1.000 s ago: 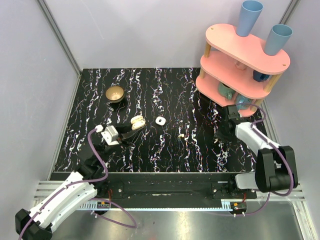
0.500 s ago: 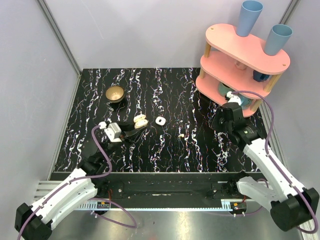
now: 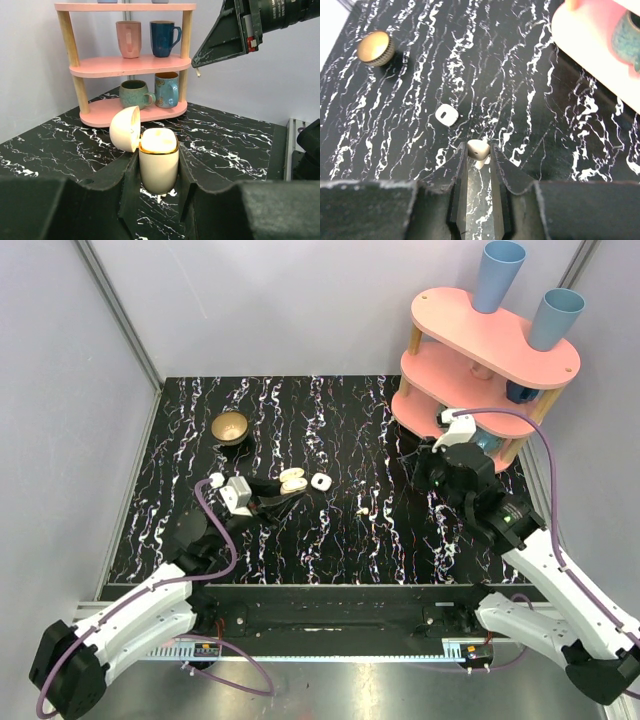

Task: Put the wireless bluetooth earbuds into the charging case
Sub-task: Pick up the right earbud from the corner of the board, then insert the right earbud into the right side groove of the charging case.

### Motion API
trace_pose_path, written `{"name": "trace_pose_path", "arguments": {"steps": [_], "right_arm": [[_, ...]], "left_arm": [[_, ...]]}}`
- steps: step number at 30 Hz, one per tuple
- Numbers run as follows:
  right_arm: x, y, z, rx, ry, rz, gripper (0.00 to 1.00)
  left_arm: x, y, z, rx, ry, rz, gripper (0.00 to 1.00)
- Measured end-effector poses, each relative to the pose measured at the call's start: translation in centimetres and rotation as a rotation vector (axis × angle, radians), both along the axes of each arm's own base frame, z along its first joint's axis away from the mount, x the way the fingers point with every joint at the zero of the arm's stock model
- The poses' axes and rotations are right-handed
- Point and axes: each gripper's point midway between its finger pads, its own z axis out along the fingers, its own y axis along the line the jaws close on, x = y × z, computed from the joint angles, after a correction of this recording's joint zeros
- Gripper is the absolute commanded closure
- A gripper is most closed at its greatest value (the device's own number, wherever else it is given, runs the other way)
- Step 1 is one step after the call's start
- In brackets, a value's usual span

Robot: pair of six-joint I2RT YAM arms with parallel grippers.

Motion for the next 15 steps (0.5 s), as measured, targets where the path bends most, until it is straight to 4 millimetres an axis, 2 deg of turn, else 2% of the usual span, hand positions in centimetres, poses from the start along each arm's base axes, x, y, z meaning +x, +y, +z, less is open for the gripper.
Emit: {"name": "trace_pose_path", "arguments": {"steps": [5,15], "right_arm": [[-0.4,2.3,2.1,-0.019,-0.058,0.054,1.00],[-2.6,9.6,4.7,-0.062,-0.170,0.202,1.00]], "left_arm": [[0.0,-0.3,0.2,-0.015,0.007,-0.016,1.00],[0.1,-0.5,0.4,-0.034,0.009,-0.024,1.00]]}}
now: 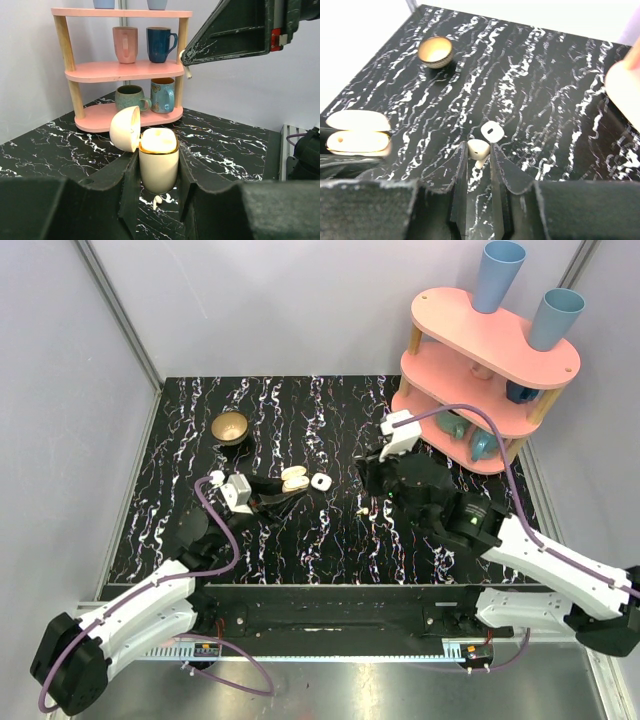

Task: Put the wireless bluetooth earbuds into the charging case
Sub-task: Insert the right earbud into the right side groove of the charging case.

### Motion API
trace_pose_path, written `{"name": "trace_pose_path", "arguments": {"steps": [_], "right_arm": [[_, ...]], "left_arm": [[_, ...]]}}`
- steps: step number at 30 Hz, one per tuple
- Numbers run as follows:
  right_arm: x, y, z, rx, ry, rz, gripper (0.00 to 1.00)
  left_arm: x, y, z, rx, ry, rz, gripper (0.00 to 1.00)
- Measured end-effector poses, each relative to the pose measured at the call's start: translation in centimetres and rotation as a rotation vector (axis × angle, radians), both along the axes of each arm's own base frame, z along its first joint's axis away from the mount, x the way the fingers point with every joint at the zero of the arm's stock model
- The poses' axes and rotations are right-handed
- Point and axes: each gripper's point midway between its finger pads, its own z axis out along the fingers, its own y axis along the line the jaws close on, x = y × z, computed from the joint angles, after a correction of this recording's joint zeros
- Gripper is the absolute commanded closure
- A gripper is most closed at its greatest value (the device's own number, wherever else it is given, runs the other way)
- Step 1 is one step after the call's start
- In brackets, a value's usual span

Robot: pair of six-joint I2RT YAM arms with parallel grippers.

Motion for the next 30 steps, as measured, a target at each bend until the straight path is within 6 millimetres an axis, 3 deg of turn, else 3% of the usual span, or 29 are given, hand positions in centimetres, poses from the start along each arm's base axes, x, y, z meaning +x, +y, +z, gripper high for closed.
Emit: {"name": "trace_pose_path", "arguments": {"steps": [8,13,24,30], "right_arm": [[-1.6,6.5,0.8,0.004,-0.072,0.082,1.00],[-2.1,8.7,0.9,0.019,-0.090,0.108,1.00],[-3.5,10.3,3.5,0.109,-0.144,0.135,1.00],[-3.7,10.8,3.3,0.104,-0.143,0.142,1.00]], "left_arm": [[-0.3,-0.1,0.7,-0.021,-0.022,-0.013,1.00],[-0.5,0.0,1.0,-0.032,-0.042,-0.022,1.00],[-0.6,0.0,1.0,-0.038,-0.050,-0.021,1.00],[-0.6,0.0,1.0,-0.038,-0.050,-0.021,1.00]]}}
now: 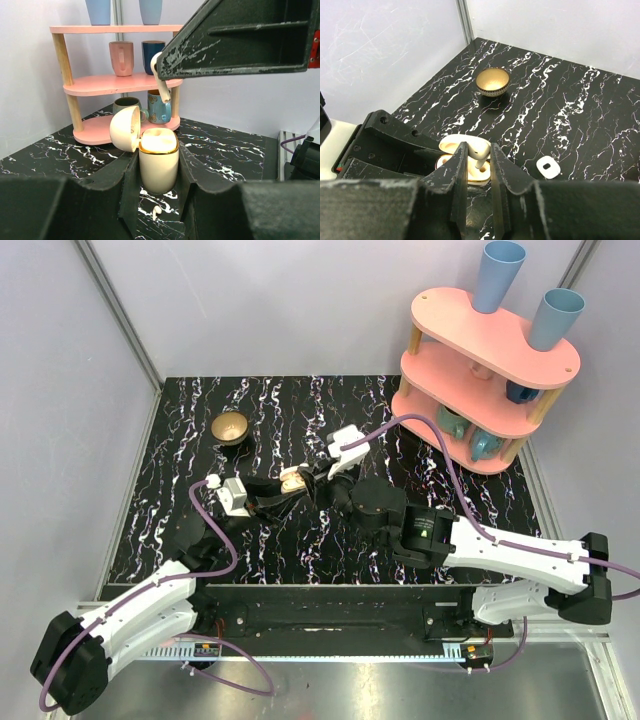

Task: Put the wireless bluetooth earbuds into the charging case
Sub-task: Insert the right earbud into the right side groove of the charging case.

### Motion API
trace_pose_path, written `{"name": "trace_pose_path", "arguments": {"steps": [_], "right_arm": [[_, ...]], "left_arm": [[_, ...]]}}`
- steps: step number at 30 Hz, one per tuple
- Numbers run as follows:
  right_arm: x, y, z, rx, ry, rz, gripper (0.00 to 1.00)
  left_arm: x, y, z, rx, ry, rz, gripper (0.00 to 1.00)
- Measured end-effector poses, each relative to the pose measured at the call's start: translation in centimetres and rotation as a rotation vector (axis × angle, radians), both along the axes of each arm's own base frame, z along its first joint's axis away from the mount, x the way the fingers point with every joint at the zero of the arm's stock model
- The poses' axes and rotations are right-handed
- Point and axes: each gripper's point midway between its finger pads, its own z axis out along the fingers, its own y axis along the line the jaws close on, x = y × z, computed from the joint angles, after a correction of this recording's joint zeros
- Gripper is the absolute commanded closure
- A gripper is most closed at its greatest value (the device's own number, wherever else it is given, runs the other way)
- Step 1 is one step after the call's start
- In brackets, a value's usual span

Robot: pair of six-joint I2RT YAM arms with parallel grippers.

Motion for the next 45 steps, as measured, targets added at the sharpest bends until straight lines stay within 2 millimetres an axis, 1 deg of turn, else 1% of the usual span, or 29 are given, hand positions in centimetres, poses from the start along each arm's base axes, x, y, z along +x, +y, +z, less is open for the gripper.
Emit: {"name": "trace_pose_path", "arguments": {"steps": [8,14,32,40,45], "right_arm": [[0.1,0.7,-1.1,-0.026,0.008,0.001,1.00],[0.2,0.7,-1.2,-0.030,0.008,-0.007,1.00],[0.3,0.6,-1.4,-0.030,0.015,-0.018,1.00],[0.3,0.9,-2.3,-0.053,0.024,-0.016,1.00],[0.3,1.0,-2.4,-0.056,0.025,-0.015,1.00]], "left_arm": [[-0.1,0.1,-0.1,-0.001,-0.001,0.001,1.00],[-0.3,0.2,0.3,-0.010,-0.014,0.001,1.00],[-0.4,0.4,0.7,-0.023,-0.028,0.005,1.00],[-0.4,0.4,0.2,-0.017,-0.019,0.005,1.00],[-0.4,0.4,0.1,-0.015,-0.017,0.005,1.00]]}}
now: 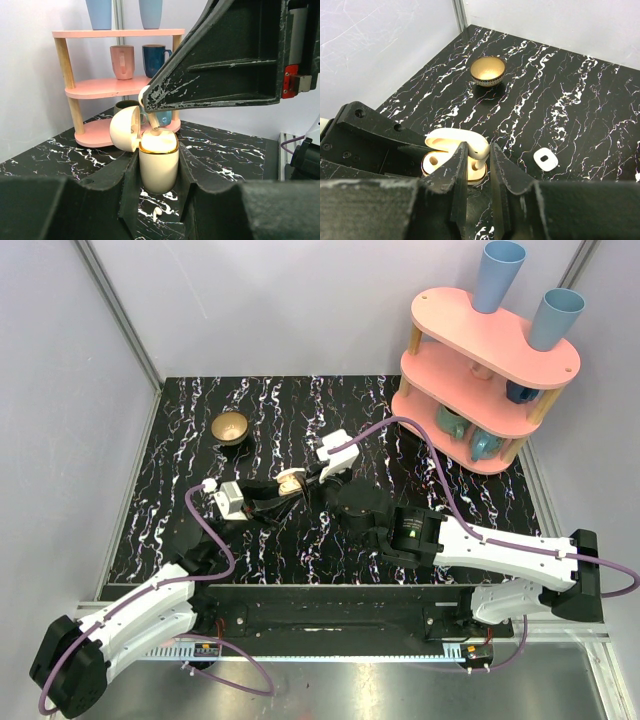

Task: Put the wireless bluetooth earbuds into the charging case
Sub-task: Insert the right earbud into the right side groove of the charging case.

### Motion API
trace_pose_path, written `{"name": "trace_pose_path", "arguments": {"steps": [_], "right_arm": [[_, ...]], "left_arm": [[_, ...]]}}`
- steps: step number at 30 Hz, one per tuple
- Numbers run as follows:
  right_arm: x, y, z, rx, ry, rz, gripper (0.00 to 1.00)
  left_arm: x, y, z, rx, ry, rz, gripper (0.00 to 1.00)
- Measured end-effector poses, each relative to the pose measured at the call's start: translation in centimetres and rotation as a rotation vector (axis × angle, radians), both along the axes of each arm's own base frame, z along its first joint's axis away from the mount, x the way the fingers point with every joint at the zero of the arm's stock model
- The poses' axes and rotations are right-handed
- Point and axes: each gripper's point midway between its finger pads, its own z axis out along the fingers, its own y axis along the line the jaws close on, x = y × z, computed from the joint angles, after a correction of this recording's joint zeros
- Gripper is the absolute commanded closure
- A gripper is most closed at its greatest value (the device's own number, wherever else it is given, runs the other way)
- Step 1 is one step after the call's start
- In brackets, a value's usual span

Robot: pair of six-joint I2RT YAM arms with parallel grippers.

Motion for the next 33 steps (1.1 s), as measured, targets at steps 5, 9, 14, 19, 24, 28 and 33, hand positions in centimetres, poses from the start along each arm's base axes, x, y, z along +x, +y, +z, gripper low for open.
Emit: {"name": "trace_pose_path", "arguments": {"steps": [5,9,14,19,24,28,33], "right_arm": [[0.0,0.0,-0.1,-0.005,-0.002,0.002,1.00],[-0.2,0.2,-0.6,-0.016,0.003,0.020,1.00],[-0.4,0.3,-1.0,-0.029,0.010,0.029,1.00],[-0.4,0.2,-1.1,-0.031,0.012,0.028,1.00],[-0.4,0.2,-1.3,-0.036,0.012,0.029,1.00],[-0.4,0.2,-1.5,-0.045,0.010,0.030,1.00],[-0.4,0.2,-1.5,-0.057,0.005,0.039,1.00]], "left_arm": [[0.0,0.0,-0.1,0.001,0.001,0.000,1.00],[0.0,0.0,-0.3,0.003,0.005,0.001,1.00],[0.0,0.0,-0.6,0.007,0.012,0.000,1.00],[0.0,0.0,-0.7,0.008,0.013,0.000,1.00],[0.1,0.0,-0.8,0.011,0.018,0.001,1.00],[0.1,0.0,-1.0,0.015,0.025,0.004,1.00],[0.2,0.0,-1.0,0.012,0.030,0.010,1.00]]}}
